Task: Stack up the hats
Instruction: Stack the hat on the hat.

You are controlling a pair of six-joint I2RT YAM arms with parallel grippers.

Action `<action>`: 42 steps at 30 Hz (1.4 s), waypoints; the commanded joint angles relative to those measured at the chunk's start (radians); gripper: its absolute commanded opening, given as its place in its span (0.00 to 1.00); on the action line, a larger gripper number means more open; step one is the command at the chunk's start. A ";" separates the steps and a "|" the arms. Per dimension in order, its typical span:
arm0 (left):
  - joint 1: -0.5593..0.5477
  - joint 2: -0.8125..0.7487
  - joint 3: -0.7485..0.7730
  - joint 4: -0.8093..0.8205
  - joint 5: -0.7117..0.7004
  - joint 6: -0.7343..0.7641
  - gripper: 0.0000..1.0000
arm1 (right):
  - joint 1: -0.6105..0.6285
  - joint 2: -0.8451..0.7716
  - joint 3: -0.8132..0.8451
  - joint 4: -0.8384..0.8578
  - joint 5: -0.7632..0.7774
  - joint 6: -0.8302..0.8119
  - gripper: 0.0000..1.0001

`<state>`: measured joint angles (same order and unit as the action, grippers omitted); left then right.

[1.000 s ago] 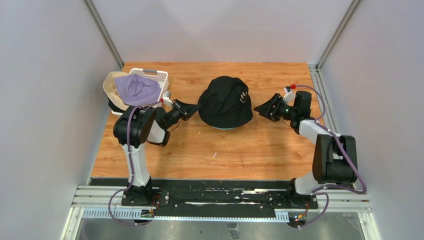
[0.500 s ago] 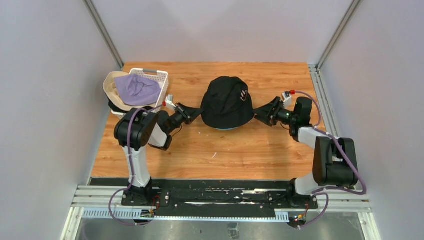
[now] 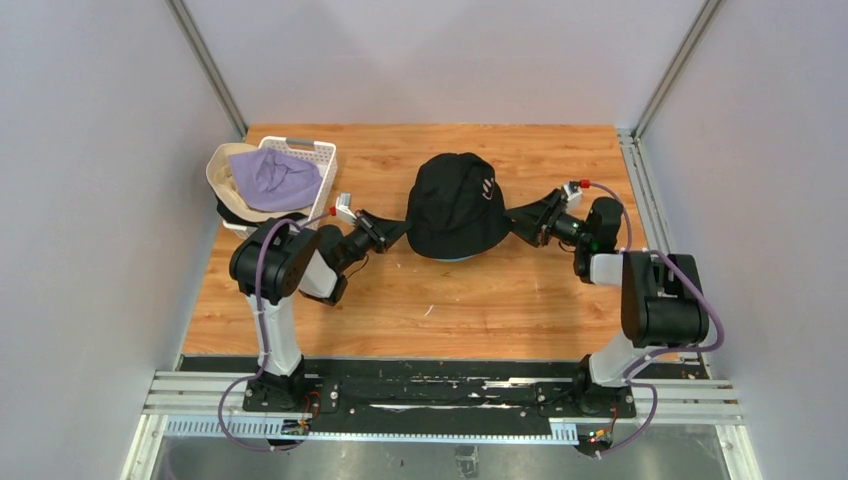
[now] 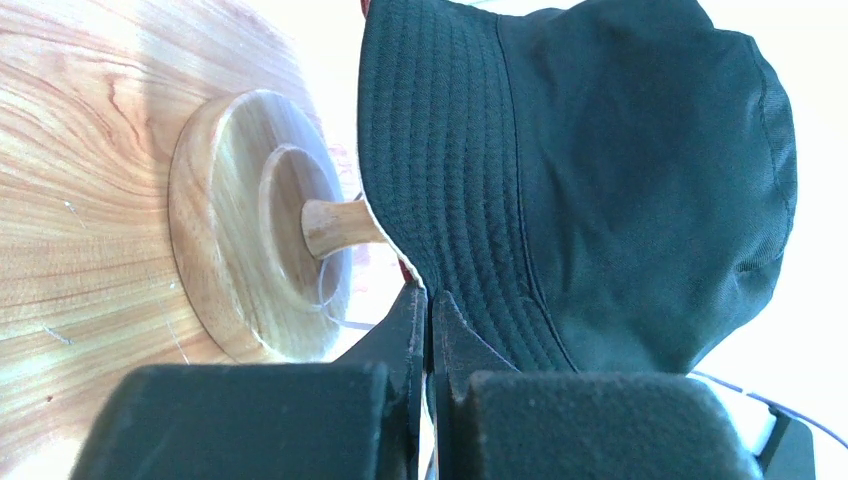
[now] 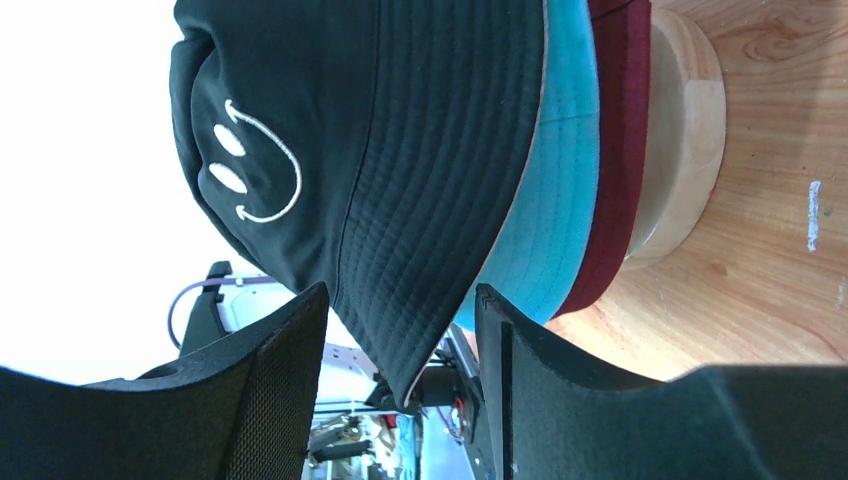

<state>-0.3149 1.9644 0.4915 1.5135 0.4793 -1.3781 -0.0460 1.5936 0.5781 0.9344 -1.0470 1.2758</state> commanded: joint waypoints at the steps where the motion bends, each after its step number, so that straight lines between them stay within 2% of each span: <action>1: -0.018 -0.023 -0.009 0.063 0.007 0.031 0.00 | 0.023 0.057 -0.014 0.215 -0.010 0.122 0.55; 5: -0.022 -0.017 -0.006 0.063 0.008 0.030 0.00 | 0.042 0.092 -0.004 0.263 0.004 0.147 0.54; 9: -0.024 -0.013 -0.004 0.063 0.007 0.030 0.00 | 0.053 0.147 0.008 0.405 0.015 0.244 0.53; 13: -0.024 -0.009 -0.002 0.063 0.007 0.030 0.00 | 0.062 0.205 0.019 0.509 0.029 0.310 0.47; 18: -0.023 -0.004 0.003 0.063 0.007 0.028 0.00 | 0.072 0.261 0.034 0.606 0.038 0.366 0.30; 20: -0.024 -0.001 0.006 0.063 0.007 0.027 0.00 | 0.072 0.276 0.037 0.620 0.040 0.370 0.20; 22: -0.023 0.003 0.010 0.063 0.004 0.024 0.00 | 0.072 0.280 0.036 0.613 0.039 0.362 0.03; 23: -0.024 0.005 0.011 0.063 0.004 0.023 0.00 | 0.071 0.277 0.036 0.596 0.039 0.346 0.01; 26: -0.024 0.011 0.016 0.063 0.001 0.022 0.00 | 0.072 0.238 0.030 0.443 0.037 0.234 0.01; 28: -0.024 0.016 0.020 0.063 0.002 0.022 0.00 | 0.072 0.179 0.031 0.248 0.044 0.093 0.01; 32: -0.024 0.029 0.021 0.064 0.003 0.021 0.00 | 0.076 0.008 0.098 -0.382 0.164 -0.374 0.00; 34: -0.024 0.035 0.022 0.063 0.004 0.023 0.00 | 0.078 -0.067 0.137 -0.612 0.274 -0.528 0.01; 37: -0.024 0.042 0.024 0.064 0.002 0.024 0.00 | 0.077 -0.115 0.173 -0.765 0.335 -0.623 0.00; 42: -0.024 0.041 0.024 0.064 -0.003 0.020 0.00 | 0.078 -0.091 0.191 -0.843 0.374 -0.680 0.01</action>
<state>-0.3317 1.9862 0.5091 1.5143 0.4694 -1.3766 0.0143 1.4708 0.7654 0.3298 -0.7822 0.7612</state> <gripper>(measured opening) 0.021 0.022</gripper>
